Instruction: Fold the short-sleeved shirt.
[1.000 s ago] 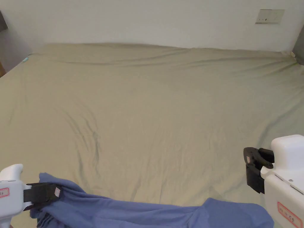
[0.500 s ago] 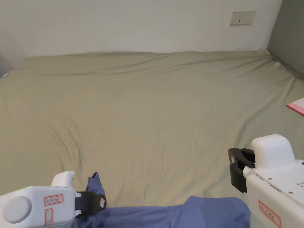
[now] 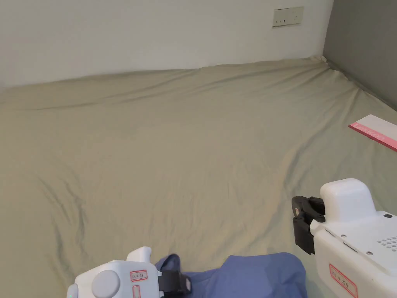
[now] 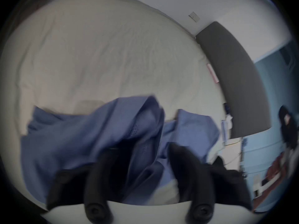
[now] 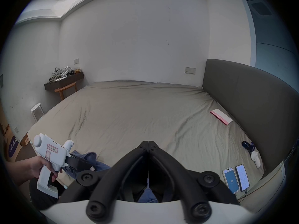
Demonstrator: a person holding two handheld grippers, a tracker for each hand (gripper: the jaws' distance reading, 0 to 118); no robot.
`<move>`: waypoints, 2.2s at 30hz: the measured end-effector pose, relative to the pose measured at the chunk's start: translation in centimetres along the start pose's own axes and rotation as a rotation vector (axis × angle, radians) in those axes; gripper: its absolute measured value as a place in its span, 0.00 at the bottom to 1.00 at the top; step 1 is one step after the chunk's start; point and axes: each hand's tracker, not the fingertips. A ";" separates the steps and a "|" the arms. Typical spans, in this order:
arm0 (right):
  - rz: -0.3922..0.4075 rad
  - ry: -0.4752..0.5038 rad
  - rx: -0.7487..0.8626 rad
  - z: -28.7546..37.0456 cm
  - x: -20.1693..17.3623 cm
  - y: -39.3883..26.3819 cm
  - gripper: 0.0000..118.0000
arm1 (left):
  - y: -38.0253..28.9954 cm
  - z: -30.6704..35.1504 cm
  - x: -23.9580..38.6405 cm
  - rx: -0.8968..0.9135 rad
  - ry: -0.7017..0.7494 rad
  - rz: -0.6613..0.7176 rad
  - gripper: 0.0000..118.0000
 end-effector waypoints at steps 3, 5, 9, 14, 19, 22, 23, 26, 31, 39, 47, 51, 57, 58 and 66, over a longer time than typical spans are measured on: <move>-0.008 -0.011 -0.006 0.1 0.5 -0.2 0.02 | -0.1 1.0 0.5 -0.005 -0.183 0.062 0.96; -0.015 -0.016 -0.008 0.1 0.8 -0.2 0.02 | 0.7 3.2 0.3 0.082 -0.211 0.038 0.95; -0.026 -0.019 -0.001 0.5 0.8 -0.2 0.02 | 1.9 8.6 -0.6 0.254 -0.115 -0.073 0.79; -0.014 -0.013 0.008 1.0 0.1 0.0 0.02 | 0.9 11.7 -2.8 0.397 0.145 -0.197 0.09; 0.003 0.004 0.006 1.3 -1.0 -0.2 0.02 | -1.8 7.7 -4.2 0.309 0.242 -0.261 0.00; 0.018 0.010 0.001 1.6 -1.5 -0.4 0.02 | -2.9 4.5 -3.6 0.247 0.250 -0.325 0.00; 0.022 0.011 -0.001 1.7 -1.5 -0.4 0.02 | -3.1 3.6 -3.3 0.233 0.266 -0.347 0.00; 0.025 0.011 -0.002 2.1 -1.6 -0.5 0.02 | -3.3 0.9 -2.9 0.199 0.294 -0.387 0.00; 0.031 0.017 -0.001 2.6 -1.4 -0.6 0.02 | -3.8 0.4 -1.4 0.228 0.288 -0.359 0.00; 0.019 0.021 -0.016 1.8 -1.3 -0.8 0.02 | -5.1 -3.1 1.3 0.190 0.211 -0.408 0.00; 0.022 0.031 -0.030 1.0 -1.6 -1.0 0.02 | -5.7 -4.2 1.3 0.187 0.026 -0.241 0.00; 0.027 0.036 -0.041 0.7 -1.8 -1.0 0.02 | -6.1 -4.2 2.3 0.168 -0.160 -0.182 0.00; 0.039 0.026 -0.037 0.9 -1.6 -0.4 0.02 | -4.2 1.0 1.8 0.269 -0.366 -0.121 0.00; 0.039 0.024 -0.033 0.9 -1.6 -0.3 0.02 | -3.5 2.3 0.8 0.297 -0.344 -0.129 0.00; 0.051 0.030 -0.029 0.8 -2.3 0.0 0.02 | -0.4 9.3 -11.4 0.333 -0.126 -0.007 0.91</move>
